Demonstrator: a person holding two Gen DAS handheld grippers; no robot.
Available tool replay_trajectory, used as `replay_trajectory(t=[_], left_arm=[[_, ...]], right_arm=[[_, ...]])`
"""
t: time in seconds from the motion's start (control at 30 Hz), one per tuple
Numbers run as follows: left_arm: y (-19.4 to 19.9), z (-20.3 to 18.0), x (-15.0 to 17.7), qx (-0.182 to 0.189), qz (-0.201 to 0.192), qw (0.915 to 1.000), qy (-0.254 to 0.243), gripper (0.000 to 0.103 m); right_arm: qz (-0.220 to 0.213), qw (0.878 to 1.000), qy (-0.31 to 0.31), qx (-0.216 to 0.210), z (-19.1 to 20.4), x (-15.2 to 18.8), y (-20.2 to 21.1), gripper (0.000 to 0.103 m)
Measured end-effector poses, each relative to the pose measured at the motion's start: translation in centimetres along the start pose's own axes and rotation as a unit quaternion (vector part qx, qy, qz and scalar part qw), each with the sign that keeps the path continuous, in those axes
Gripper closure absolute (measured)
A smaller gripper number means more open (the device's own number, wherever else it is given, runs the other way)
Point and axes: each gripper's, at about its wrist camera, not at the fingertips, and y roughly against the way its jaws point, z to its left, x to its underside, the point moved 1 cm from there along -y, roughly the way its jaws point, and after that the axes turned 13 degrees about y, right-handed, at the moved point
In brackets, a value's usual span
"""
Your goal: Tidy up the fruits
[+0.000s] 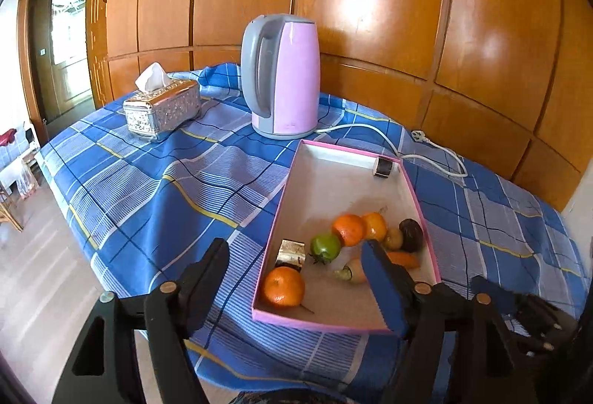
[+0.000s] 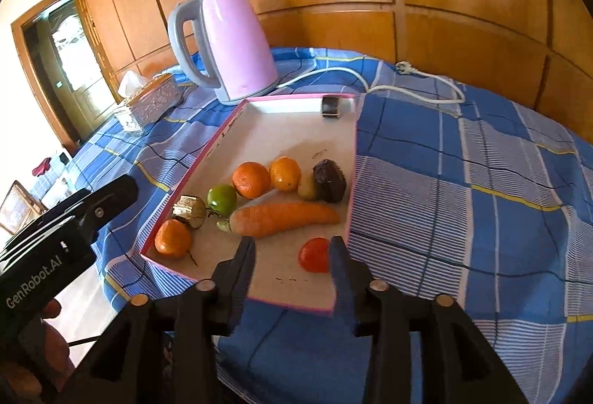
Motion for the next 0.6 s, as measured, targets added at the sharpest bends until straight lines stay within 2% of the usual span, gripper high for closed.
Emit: replay_trajectory(t=[0.03, 0.07, 0.4, 0.6], left_arm=[[0.4, 0.0, 0.2, -0.001, -0.004, 1.0, -0.003, 0.028], [0.7, 0.1, 0.3, -0.002, -0.008, 1.0, -0.005, 0.028], [4.0, 0.7, 1.9, 0.002, -0.029, 0.9992, -0.029, 0.017], [5.3, 1.7, 2.7, 0.003, -0.038, 0.9991, -0.02, 0.014]], right_arm=[[-0.004, 1.0, -0.001, 0.002, 0.0, 0.1, 0.3, 0.039], [-0.008, 1.0, -0.002, 0.005, -0.1, 0.2, 0.7, 0.035], [-0.027, 0.999, -0.001, 0.04, 0.3, 0.8, 3.7, 0.035], [-0.031, 0.997, 0.0, 0.068, 1.0, 1.3, 4.7, 0.035]])
